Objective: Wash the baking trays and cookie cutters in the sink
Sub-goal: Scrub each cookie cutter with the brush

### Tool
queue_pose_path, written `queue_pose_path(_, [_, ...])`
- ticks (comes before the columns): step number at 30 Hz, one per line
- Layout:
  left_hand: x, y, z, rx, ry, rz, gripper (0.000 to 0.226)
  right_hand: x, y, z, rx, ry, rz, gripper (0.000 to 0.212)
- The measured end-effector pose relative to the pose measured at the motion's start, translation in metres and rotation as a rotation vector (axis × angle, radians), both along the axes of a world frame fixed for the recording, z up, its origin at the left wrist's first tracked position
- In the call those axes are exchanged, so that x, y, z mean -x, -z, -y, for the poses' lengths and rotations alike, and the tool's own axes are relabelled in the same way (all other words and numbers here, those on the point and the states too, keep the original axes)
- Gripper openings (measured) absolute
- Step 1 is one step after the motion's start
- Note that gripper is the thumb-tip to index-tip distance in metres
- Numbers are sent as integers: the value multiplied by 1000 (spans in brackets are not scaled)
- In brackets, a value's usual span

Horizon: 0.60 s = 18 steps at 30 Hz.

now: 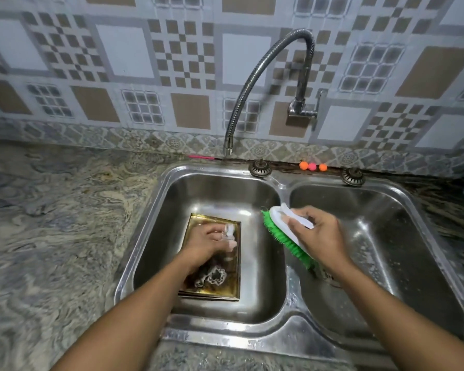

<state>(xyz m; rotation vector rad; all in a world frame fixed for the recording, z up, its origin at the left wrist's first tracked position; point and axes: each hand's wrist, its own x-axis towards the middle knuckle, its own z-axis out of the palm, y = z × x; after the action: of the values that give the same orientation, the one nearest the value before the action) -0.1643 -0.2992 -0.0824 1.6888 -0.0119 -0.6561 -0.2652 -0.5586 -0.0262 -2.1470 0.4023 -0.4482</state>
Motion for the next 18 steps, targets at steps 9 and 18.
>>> queue_pose_path(9, [12, 80, -48, -674, 78, 168, 56, 6, 24, -28, 121, -68, -148, 28])
queue_pose_path(18, [13, 73, -31, -847, 100, 326, 69, 14, 20, -12, 49, -39, -174, 25])
